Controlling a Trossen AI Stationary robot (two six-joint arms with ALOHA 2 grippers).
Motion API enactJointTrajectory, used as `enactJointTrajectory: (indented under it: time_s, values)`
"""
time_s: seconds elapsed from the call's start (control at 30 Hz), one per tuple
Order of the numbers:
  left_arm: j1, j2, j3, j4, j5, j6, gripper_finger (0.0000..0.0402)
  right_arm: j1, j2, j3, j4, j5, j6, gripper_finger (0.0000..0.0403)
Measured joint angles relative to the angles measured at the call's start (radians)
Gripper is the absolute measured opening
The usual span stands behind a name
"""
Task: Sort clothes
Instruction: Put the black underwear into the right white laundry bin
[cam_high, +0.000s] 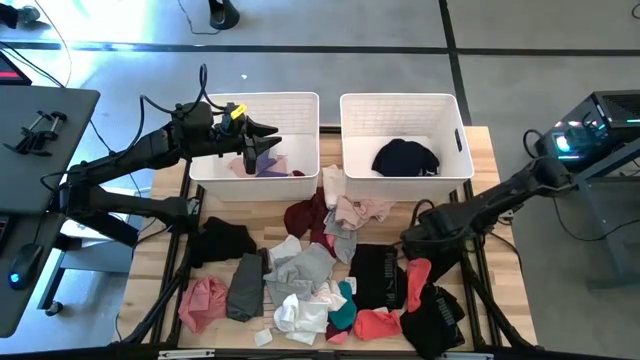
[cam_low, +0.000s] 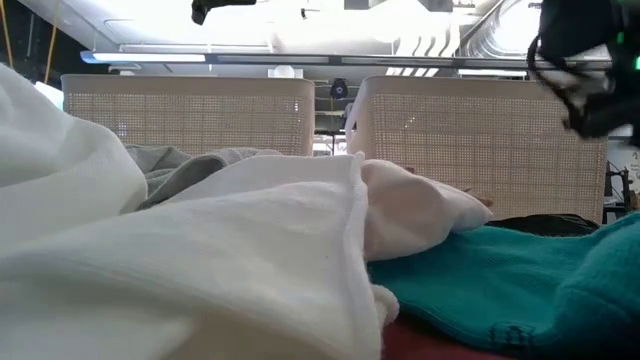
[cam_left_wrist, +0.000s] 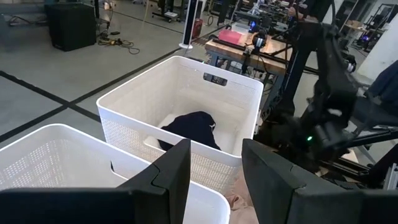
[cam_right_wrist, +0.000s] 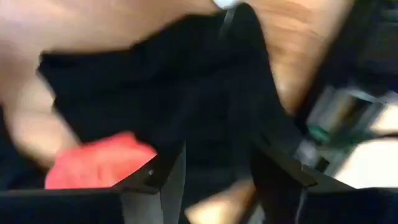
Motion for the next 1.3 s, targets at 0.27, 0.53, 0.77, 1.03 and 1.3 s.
enactJointTrajectory:
  time_s: [0.27, 0.53, 0.77, 1.03, 1.3]
  values:
    - [0.000, 0.000, 0.000, 0.000, 0.000, 0.000, 0.0131, -0.031, -0.011, -0.217, 0.359, 0.015, 0.114, 0.0140]
    - [0.000, 0.000, 0.000, 0.001, 0.000, 0.001, 0.0131, -0.060, -0.003, -0.181, 0.312, 0.152, 0.009, 0.0011]
    - [0.000, 0.000, 0.000, 0.001, 0.000, 0.001, 0.0131, -0.061, 0.001, 0.040, 0.062, 0.185, -0.097, 0.0014]
    - [0.000, 0.000, 0.000, 0.001, 0.000, 0.002, 0.0131, -0.091, 0.001, 0.471, -0.289, 0.257, -0.293, 0.0010]
    - [0.000, 0.000, 0.000, 0.001, 0.000, 0.002, 0.0131, -0.172, -0.001, 0.918, -0.427, 0.642, -0.406, 0.0003]
